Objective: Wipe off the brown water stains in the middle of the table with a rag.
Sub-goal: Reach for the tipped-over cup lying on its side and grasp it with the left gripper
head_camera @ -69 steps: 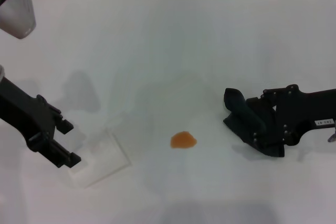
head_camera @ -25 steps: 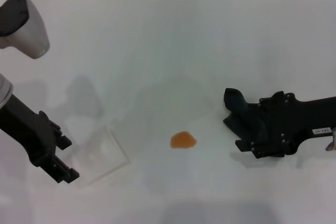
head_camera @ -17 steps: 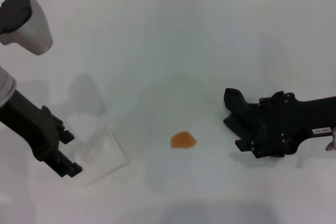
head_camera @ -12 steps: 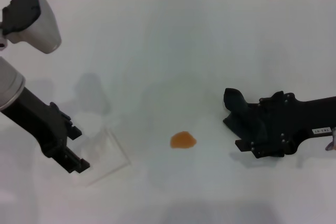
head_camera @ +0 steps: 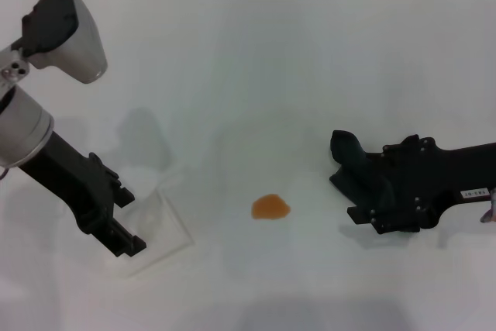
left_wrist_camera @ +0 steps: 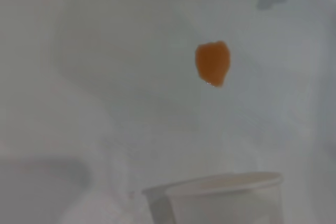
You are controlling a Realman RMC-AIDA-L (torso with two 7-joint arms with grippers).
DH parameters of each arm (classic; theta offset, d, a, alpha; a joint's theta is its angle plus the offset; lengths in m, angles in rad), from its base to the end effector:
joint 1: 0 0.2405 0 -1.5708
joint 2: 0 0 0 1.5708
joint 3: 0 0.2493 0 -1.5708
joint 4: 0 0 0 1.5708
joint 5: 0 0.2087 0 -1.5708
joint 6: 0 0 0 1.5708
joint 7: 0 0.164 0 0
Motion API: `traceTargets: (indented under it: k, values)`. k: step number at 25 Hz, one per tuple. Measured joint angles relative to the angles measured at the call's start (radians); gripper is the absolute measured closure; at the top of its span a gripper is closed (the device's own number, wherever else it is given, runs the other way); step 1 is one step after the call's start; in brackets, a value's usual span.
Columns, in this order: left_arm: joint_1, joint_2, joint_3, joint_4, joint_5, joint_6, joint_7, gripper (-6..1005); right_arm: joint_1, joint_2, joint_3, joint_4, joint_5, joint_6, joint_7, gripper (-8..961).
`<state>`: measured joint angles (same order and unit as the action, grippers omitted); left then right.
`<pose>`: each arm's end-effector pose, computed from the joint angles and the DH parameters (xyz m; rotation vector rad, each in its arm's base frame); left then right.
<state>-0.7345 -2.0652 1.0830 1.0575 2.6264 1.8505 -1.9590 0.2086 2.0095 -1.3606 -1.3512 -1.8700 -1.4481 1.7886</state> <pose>-0.2128 0.3305 -0.0020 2.9503 0.6221 -0.6143 0.2118 0.2908 -0.0040 -2.8939 0.4386 0.2810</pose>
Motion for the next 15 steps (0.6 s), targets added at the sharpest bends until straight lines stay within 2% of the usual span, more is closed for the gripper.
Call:
traceTargets:
  k: [15]
  values:
    - [-0.004,-0.003,0.003,-0.065,0.0,-0.04,0.013,120,0.0,0.0,-0.003,0.001,0.0,0.0,-0.001,187]
